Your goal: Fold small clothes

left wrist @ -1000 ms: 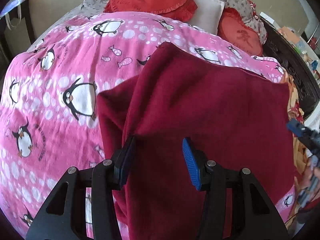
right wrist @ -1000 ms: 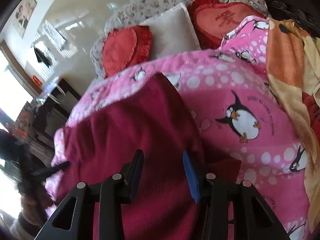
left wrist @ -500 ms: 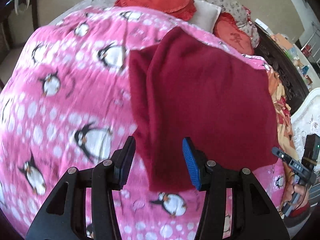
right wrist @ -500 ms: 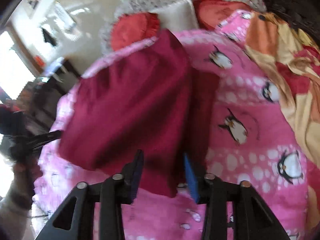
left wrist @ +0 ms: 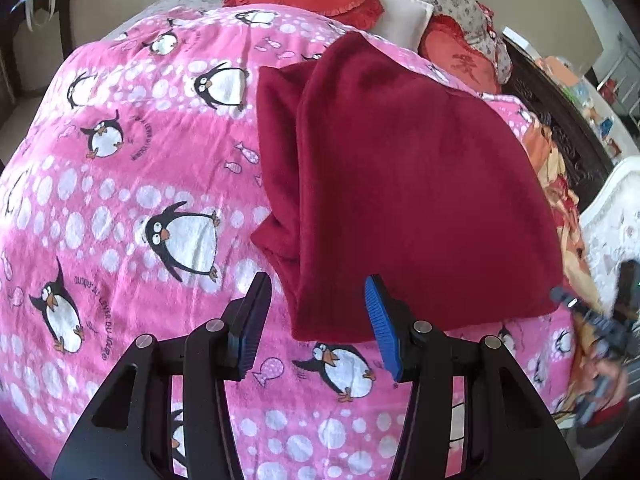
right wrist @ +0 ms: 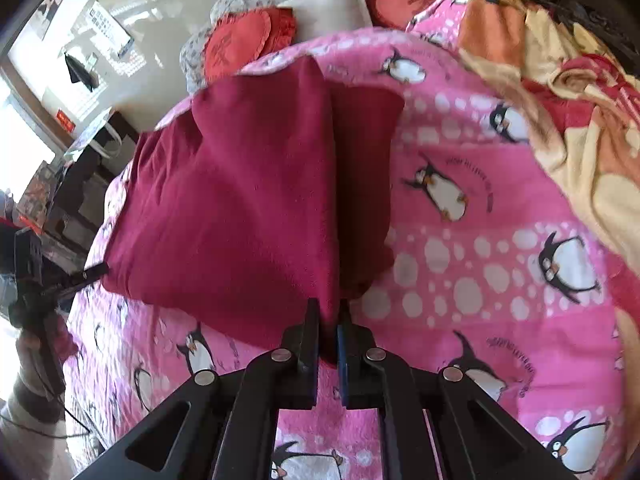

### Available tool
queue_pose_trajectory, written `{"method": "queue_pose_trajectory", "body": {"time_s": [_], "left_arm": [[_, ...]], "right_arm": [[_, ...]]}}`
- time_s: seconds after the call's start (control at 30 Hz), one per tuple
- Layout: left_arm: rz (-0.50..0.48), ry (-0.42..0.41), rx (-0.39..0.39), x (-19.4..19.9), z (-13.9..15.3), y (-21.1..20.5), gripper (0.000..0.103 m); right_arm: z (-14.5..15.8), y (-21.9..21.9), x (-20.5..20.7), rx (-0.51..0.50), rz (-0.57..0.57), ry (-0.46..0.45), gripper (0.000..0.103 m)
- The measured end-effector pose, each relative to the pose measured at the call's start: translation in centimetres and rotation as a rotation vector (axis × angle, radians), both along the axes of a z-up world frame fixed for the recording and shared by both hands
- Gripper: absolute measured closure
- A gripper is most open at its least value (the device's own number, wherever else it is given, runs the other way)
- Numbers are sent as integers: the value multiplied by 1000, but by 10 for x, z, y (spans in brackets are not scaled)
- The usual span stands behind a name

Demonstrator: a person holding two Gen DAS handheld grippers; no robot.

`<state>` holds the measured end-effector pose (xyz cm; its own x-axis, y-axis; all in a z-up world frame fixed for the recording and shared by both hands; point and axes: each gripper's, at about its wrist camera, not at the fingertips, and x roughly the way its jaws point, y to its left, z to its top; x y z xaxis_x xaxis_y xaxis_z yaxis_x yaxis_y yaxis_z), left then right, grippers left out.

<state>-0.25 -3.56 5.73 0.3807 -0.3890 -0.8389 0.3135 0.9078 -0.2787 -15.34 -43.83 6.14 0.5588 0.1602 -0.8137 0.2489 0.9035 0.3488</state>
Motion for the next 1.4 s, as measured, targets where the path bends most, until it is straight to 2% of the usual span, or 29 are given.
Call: {"method": "queue_pose_trajectory", "body": {"time_s": [0.1,0.2,0.3,0.4,0.5,0.6,0.63,0.67,0.7,0.8,0.83,0.9,0.97,1.03,1.1,1.2,1.4], "left_arm": [[12,-21,73,1,-8,-3,55],[27,1,61,3,-15,-2,55],[35,2,56,2,-18,-2,55],[30,-4,63,0,-19,-5,54],[32,11,58,3,-22,-8,54],[34,14,50,6,-24,-12,53],[34,14,49,6,-24,-13,53],[33,13,49,6,-24,-13,52],[31,10,48,7,-24,-14,52],[31,6,58,10,-26,-14,47],[36,7,61,11,-27,-13,44],[42,15,57,13,-26,-13,44],[43,14,61,15,-24,-13,44],[43,-6,84,14,-19,-12,44],[46,-40,131,12,-12,-13,44],[46,-98,168,9,-2,-16,44],[37,-130,157,12,10,-25,44]], "right_arm": [[23,-1,-2,-70,-29,-24,83],[46,5,9,-70,-27,-83,77],[54,8,45,-96,-15,-98,75],[50,-3,90,-142,-70,-118,72],[40,-25,132,-93,-134,-112,72],[24,-39,166,23,-109,-99,72],[20,-38,173,24,-93,-92,81],[18,-33,180,-26,-73,-78,89],[19,-29,183,-77,-56,-75,96],[19,-30,187,-255,-84,-54,96],[13,-36,190,-270,-105,-33,96],[6,-39,194,-241,-116,-15,96],[15,-31,190,-277,-114,-29,95],[27,-25,182,-304,-126,-35,81],[45,-17,169,-279,-116,-79,75],[60,10,162,-226,-23,-112,66],[49,70,174,-152,168,-84,66]]}}
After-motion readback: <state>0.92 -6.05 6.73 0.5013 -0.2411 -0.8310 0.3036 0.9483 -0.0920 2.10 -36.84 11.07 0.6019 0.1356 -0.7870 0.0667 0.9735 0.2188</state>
